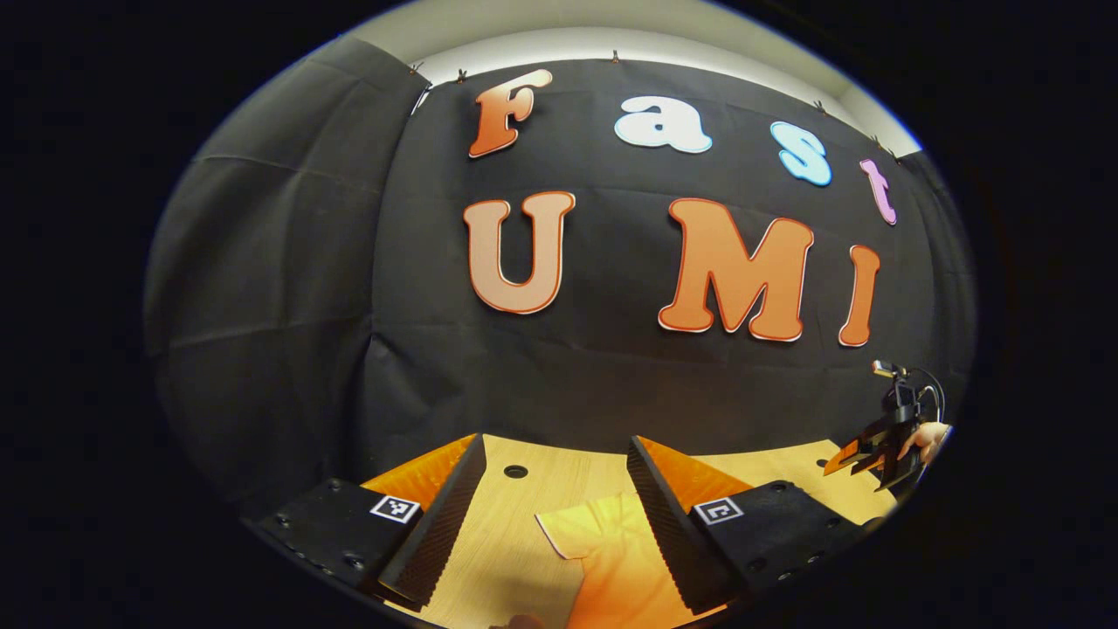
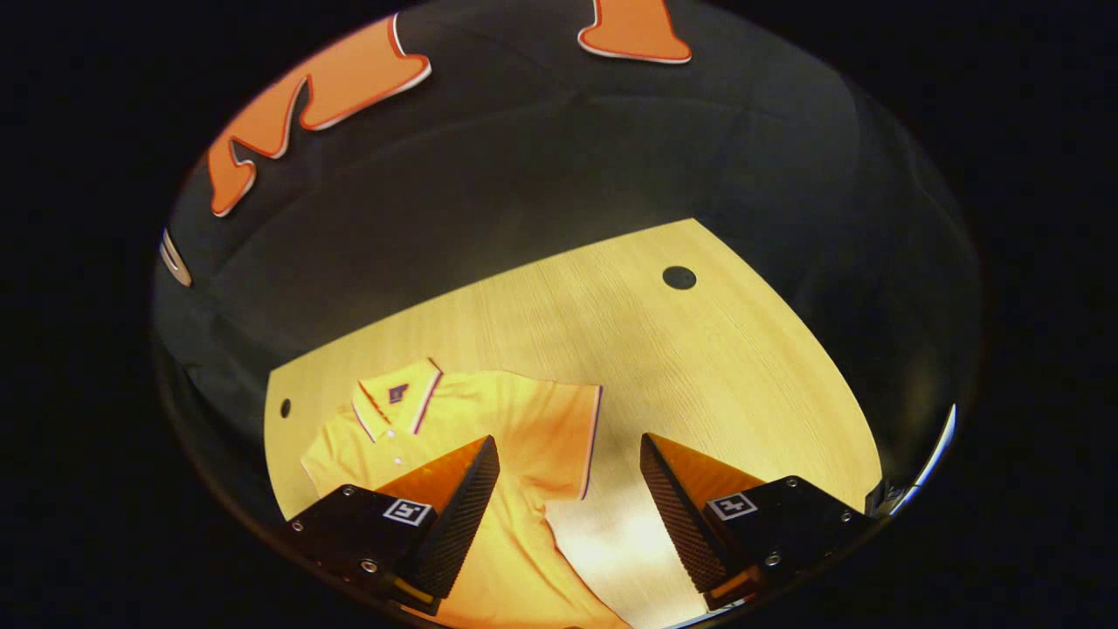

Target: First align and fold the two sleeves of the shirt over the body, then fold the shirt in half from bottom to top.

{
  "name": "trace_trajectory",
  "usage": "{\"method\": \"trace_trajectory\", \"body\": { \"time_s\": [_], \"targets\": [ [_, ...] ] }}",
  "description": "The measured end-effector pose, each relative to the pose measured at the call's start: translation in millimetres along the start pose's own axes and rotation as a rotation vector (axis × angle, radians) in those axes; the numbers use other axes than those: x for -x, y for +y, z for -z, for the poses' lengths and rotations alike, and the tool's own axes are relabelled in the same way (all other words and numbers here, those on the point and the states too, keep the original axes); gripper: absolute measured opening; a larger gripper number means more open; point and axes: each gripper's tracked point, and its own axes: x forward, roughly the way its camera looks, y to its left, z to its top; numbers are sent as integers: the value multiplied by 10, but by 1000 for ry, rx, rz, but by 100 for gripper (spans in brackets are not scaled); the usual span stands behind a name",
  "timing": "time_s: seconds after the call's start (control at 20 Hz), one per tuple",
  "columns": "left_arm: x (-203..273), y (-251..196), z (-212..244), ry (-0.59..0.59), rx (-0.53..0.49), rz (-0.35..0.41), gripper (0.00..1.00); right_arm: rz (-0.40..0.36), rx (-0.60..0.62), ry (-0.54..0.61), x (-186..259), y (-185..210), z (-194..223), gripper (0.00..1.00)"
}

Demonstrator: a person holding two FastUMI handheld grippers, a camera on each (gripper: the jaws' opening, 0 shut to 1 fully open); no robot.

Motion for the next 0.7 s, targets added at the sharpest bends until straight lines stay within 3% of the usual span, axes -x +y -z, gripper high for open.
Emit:
{"method": "trace_trajectory", "body": {
  "time_s": [0.3,0.7],
  "targets": [
    [-184,89,229,61,5,-21,98,56,-17,217,-682,-25,339,99],
    [-346,179,402,108,-19,-45,98,111,-18,312,-1165,-6,555,98]
  ]
}}
